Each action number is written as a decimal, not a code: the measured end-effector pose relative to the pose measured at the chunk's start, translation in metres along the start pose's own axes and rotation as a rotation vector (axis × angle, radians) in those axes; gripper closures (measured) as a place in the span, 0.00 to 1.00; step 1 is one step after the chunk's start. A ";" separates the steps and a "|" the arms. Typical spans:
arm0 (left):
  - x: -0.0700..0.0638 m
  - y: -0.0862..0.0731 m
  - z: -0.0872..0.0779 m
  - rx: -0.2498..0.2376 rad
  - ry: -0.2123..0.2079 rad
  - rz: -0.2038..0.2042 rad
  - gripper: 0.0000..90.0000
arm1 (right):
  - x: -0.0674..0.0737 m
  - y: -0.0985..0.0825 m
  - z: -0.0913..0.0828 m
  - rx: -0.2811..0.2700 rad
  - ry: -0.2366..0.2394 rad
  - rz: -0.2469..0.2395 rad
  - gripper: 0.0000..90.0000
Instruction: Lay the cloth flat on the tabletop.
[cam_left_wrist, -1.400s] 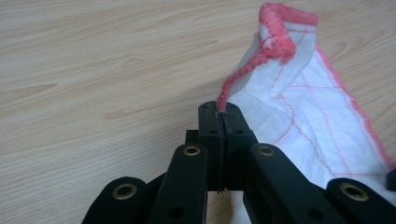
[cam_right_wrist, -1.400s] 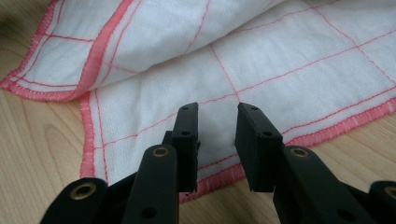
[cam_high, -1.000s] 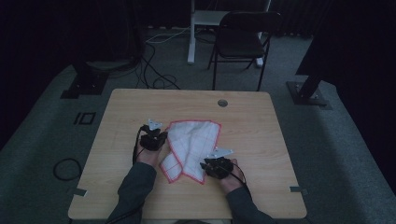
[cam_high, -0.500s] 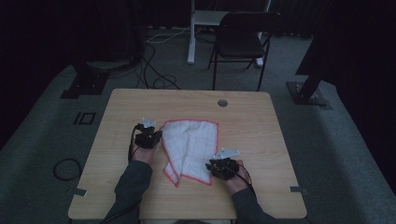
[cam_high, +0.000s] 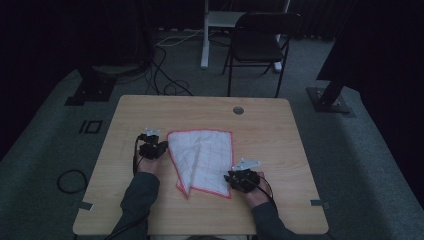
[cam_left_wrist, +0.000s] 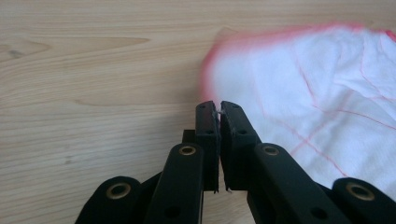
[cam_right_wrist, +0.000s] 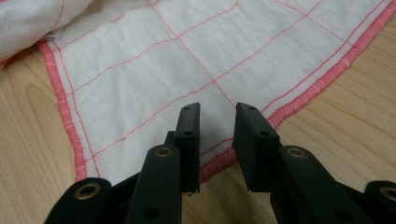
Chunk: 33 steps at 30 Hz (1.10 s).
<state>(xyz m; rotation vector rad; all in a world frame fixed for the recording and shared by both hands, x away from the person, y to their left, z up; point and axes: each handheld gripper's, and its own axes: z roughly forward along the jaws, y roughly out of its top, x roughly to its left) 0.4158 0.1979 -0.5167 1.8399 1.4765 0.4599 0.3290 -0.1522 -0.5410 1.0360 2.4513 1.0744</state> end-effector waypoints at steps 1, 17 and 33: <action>0.002 0.000 -0.001 -0.001 0.004 -0.008 0.97 | 0.000 0.000 0.000 0.000 -0.002 -0.004 0.80; -0.032 -0.022 -0.032 -0.050 -0.152 0.080 0.95 | 0.000 0.000 -0.001 0.003 -0.006 -0.006 0.80; -0.060 -0.053 -0.023 0.063 -0.216 0.174 0.97 | -0.002 -0.002 -0.003 0.004 -0.009 -0.010 0.80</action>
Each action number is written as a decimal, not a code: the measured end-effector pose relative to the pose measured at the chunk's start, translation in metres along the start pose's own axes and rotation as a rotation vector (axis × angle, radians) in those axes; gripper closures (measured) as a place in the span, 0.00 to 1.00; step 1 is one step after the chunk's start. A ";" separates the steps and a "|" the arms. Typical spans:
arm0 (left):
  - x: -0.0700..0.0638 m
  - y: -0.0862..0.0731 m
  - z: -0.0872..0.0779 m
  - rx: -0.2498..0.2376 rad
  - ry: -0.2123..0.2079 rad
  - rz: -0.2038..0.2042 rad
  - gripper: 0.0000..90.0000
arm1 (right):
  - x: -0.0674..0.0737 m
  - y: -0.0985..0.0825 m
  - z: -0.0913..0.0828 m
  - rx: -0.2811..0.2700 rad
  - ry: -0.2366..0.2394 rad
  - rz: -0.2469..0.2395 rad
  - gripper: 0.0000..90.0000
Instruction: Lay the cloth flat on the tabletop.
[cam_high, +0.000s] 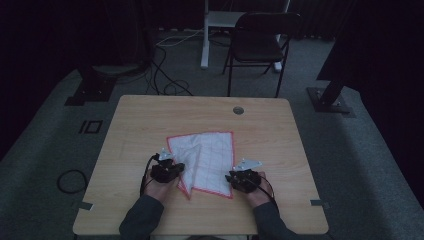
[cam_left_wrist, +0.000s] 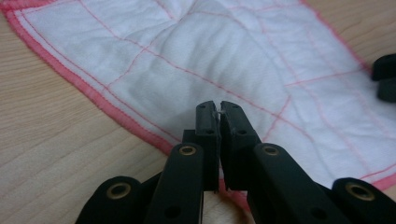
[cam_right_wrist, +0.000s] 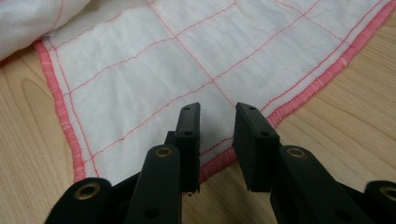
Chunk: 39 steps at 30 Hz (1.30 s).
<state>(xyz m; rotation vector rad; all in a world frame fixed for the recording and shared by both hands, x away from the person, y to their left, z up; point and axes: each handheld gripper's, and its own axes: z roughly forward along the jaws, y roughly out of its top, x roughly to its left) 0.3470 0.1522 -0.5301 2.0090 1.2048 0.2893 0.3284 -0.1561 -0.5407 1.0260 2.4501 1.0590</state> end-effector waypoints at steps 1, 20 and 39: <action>0.001 0.000 0.001 0.008 0.010 0.002 0.97 | -0.001 0.000 0.000 0.000 0.000 -0.002 0.80; 0.020 0.000 0.005 0.021 0.075 -0.002 1.00 | -0.012 -0.009 -0.012 0.017 -0.043 -0.007 0.79; 0.024 -0.013 -0.008 0.000 0.120 0.030 1.00 | -0.023 -0.023 -0.027 0.021 -0.050 0.029 0.79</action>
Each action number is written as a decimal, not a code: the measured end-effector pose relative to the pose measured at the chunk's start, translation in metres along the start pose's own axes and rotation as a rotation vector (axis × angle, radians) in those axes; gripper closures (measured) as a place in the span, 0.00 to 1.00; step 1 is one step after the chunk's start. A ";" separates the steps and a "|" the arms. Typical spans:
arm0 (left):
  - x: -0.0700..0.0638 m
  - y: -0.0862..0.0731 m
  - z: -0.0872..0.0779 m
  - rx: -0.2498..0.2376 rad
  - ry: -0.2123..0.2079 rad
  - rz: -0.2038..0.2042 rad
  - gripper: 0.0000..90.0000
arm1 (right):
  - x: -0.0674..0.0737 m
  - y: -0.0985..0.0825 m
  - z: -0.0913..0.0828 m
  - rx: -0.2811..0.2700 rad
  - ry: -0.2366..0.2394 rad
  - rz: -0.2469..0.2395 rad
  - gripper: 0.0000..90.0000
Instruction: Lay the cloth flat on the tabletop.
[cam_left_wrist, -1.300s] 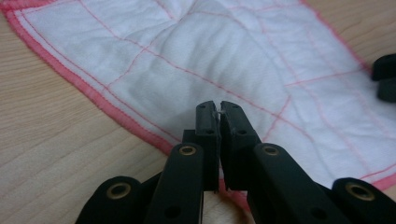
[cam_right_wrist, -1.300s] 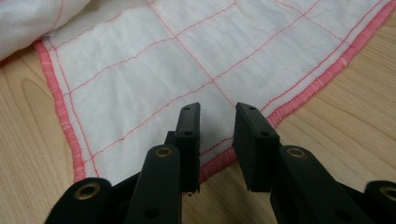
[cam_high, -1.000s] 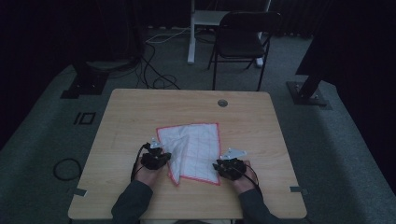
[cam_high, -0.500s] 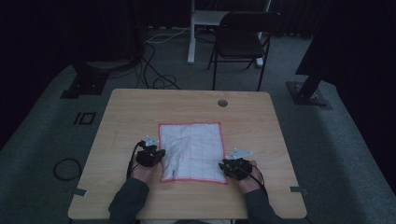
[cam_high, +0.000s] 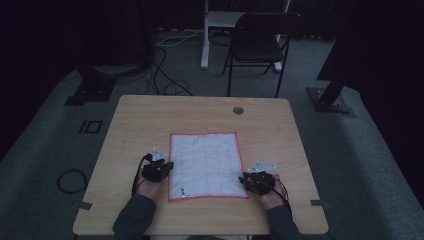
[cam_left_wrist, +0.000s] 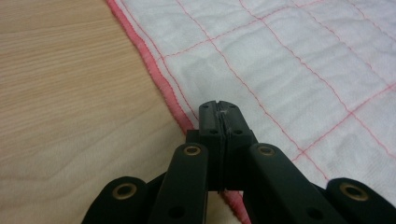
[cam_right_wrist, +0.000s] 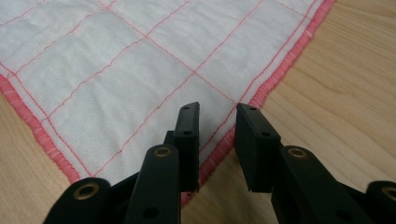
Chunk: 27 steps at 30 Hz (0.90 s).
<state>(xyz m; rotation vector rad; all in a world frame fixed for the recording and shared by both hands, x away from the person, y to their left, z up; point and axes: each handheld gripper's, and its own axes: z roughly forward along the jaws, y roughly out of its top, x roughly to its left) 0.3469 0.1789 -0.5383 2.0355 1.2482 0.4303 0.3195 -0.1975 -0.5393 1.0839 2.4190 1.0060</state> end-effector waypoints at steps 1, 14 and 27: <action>-0.001 -0.001 -0.001 -0.004 0.001 0.002 1.00 | 0.000 -0.001 -0.001 0.000 0.002 0.001 0.79; -0.002 -0.005 -0.004 -0.011 0.008 0.021 0.98 | 0.015 -0.013 -0.012 -0.001 0.023 -0.008 0.80; -0.004 -0.010 -0.006 -0.026 0.008 0.007 0.98 | 0.017 -0.016 -0.014 -0.004 0.031 -0.005 0.78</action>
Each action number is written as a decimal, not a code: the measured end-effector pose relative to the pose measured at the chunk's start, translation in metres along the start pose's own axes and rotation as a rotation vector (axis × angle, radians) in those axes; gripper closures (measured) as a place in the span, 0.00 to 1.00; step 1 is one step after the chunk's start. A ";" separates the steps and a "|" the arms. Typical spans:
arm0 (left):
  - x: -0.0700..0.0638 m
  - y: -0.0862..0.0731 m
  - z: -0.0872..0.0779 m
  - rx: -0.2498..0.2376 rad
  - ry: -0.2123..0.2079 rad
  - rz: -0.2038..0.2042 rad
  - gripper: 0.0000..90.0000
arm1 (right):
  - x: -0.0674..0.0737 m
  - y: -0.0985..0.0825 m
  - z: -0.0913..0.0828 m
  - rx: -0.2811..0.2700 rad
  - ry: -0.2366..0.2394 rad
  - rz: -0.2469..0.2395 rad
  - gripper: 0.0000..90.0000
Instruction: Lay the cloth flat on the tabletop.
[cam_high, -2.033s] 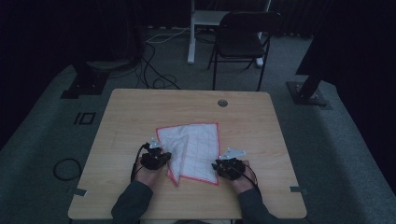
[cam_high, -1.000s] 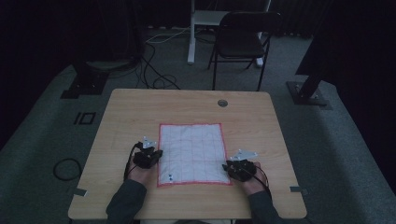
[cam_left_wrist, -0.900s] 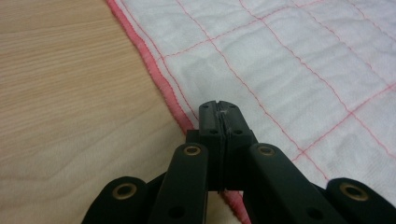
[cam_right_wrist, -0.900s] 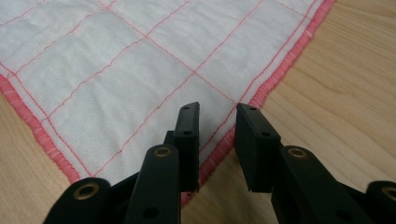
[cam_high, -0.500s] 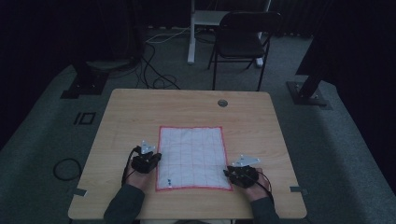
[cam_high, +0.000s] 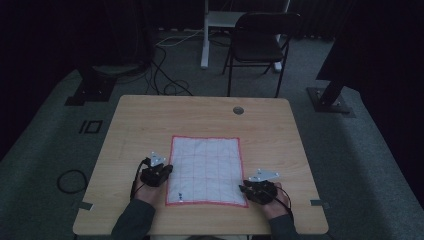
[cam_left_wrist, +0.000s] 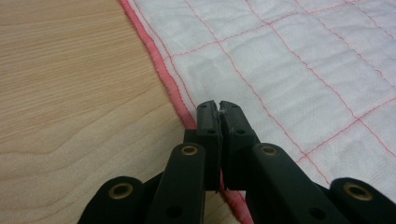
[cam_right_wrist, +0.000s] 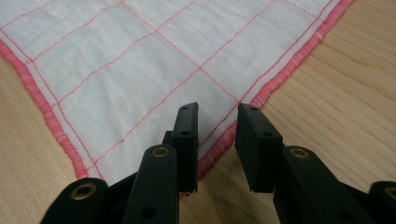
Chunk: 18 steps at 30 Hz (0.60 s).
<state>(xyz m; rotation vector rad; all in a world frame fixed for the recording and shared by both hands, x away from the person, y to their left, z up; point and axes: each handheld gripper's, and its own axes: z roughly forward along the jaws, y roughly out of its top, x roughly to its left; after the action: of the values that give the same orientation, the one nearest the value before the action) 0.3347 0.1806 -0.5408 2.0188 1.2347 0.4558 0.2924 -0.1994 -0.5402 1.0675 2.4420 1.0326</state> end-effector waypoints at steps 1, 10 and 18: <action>0.000 0.000 0.000 -0.002 0.001 0.000 0.98 | 0.000 0.000 0.000 -0.001 0.000 0.001 0.78; -0.004 -0.003 -0.004 -0.013 0.002 -0.002 0.88 | -0.001 0.000 0.000 -0.005 -0.003 0.003 0.77; -0.005 -0.009 -0.022 -0.059 -0.005 -0.042 0.78 | -0.005 0.001 -0.004 -0.060 -0.023 0.033 0.68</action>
<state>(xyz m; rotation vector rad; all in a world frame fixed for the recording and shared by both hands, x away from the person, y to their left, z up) 0.3136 0.1874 -0.5322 1.9393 1.2444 0.4618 0.2944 -0.2050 -0.5366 1.0979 2.3673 1.0904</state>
